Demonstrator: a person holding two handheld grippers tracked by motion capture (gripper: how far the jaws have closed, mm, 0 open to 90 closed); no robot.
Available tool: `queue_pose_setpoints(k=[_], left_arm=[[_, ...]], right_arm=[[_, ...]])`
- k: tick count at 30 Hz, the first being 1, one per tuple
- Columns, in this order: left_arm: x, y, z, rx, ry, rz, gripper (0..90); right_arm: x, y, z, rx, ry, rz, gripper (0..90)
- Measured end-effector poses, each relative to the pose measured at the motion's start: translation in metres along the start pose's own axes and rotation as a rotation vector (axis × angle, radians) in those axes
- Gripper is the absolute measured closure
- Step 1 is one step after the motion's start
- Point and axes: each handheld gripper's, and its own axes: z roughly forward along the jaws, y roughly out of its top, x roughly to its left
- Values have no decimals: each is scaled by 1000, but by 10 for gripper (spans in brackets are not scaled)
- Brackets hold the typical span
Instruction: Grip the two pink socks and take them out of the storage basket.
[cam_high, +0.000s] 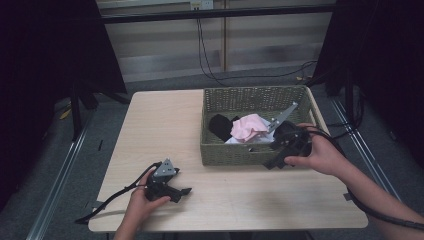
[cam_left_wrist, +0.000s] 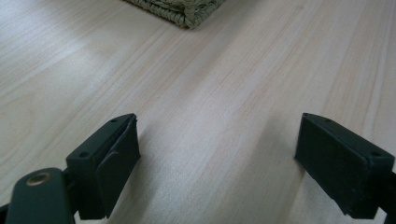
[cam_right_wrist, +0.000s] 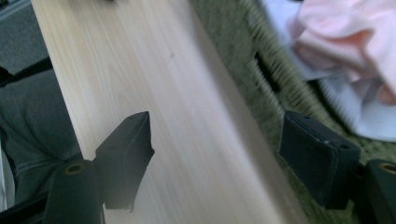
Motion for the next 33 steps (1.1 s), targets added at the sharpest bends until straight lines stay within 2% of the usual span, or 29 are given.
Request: queue_pose_setpoints(k=[5,8,13,14,15,16,17,18,20,21,29,33], left_arm=[[-1,0,0,-7,1,-9,129],[-1,0,1,-10,0,-10,129],[0,0,1,-13,0,-8,129],[0,0,1,-9,1,-8,129],[0,0,1,-12,-1,-8,129],[0,0,0,-8,-1,-7,129],[0,0,0,-8,-1,-7,129],[0,0,0,-4,-1,-4,129],[0,0,0,-8,-2,-6,129],[0,0,0,-9,-3,-6,129],[0,0,0,-8,-4,-4,129],[0,0,0,-8,-4,-4,129]], right_arm=[[-14,13,-4,-20,-13,22,259],[-28,22,-4,-36,-16,53,266],[-52,38,3,-41,-54,97,283],[-62,43,9,-26,-67,108,311],[-62,43,9,-26,-67,108,311],[-71,46,17,-8,-87,122,330],[-71,46,17,-8,-87,122,330],[-80,48,25,3,-89,146,362],[-83,48,28,9,-90,157,371],[-91,49,38,20,-92,173,414],[-107,55,60,37,-109,220,501],[-113,60,69,35,-112,245,572]])
